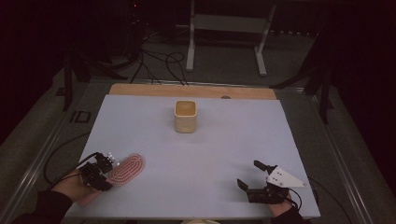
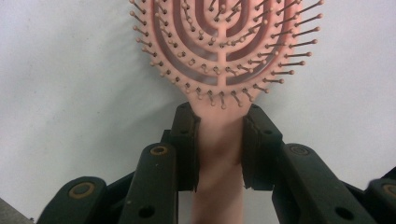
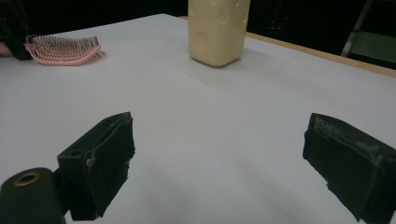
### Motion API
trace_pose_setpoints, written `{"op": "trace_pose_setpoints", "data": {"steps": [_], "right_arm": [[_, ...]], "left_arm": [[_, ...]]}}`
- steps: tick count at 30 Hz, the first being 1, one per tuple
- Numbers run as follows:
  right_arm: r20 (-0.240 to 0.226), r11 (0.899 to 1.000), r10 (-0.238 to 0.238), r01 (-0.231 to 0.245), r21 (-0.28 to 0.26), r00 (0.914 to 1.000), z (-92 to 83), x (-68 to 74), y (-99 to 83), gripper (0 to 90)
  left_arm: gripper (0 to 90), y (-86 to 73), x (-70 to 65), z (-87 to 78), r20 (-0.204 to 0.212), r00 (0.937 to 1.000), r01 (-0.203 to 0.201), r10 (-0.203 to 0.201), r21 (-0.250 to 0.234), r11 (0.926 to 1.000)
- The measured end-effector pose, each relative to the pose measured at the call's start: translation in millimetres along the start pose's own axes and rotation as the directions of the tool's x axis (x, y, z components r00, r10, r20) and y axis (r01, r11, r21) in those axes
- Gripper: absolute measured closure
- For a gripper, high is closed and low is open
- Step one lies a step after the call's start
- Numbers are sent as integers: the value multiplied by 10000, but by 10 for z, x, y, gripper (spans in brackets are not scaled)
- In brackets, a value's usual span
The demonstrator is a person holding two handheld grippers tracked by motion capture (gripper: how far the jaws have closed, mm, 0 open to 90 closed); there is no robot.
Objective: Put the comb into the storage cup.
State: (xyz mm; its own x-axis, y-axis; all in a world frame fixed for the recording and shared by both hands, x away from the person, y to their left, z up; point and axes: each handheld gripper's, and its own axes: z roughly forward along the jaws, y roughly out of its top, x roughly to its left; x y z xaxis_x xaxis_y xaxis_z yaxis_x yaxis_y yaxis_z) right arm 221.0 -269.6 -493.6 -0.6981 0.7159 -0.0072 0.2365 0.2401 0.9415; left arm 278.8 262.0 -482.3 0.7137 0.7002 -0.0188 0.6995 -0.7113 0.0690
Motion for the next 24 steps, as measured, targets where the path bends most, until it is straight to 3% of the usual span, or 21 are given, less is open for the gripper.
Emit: {"op": "trace_pose_setpoints", "data": {"steps": [6,13,14,17,18,19,20,21,22,23,24], "right_arm": [[58,10000,56,-56,8,10000,-2,-6,-1,86],[57,9999,105,-105,-17,9999,-3,-9,-2,86],[49,9999,101,-101,-16,9999,-1,-9,-2,86],[42,10000,91,-91,-16,9999,0,-7,-2,86],[51,10000,92,-92,-19,9999,-1,-6,-1,86],[51,10000,92,-92,-19,9999,-1,-6,-1,86],[58,10000,91,-91,-35,9999,-2,-10,-1,86],[58,10000,91,-91,-35,9999,-2,-10,-1,86],[40,9999,108,-108,-60,9999,-4,-11,-2,86],[48,9999,110,-110,-50,9999,-5,-11,-2,86],[49,9999,95,-95,-63,9999,-6,-13,-2,86]], "left_arm": [[711,21,-13,-14,63,9999,111,-108,-461,9989],[711,154,-102,-153,17,9997,-231,234,-1082,9939],[711,198,-134,-199,24,9994,-352,359,-1378,9898],[712,249,-175,-237,8,9988,-485,493,-1668,9848],[712,307,-227,-264,37,9984,-545,563,-1964,9790],[711,307,-227,-264,37,9984,-545,563,-1964,9790],[712,372,-272,-295,-22,9982,-589,600,-2254,9725],[712,372,-272,-295,-22,9982,-589,600,-2254,9725],[711,428,-309,-327,47,9971,-721,756,-2485,9660],[711,428,-309,-327,47,9971,-721,756,-2485,9660],[712,478,-353,-351,16,9958,-876,913,-2645,9604]]}}
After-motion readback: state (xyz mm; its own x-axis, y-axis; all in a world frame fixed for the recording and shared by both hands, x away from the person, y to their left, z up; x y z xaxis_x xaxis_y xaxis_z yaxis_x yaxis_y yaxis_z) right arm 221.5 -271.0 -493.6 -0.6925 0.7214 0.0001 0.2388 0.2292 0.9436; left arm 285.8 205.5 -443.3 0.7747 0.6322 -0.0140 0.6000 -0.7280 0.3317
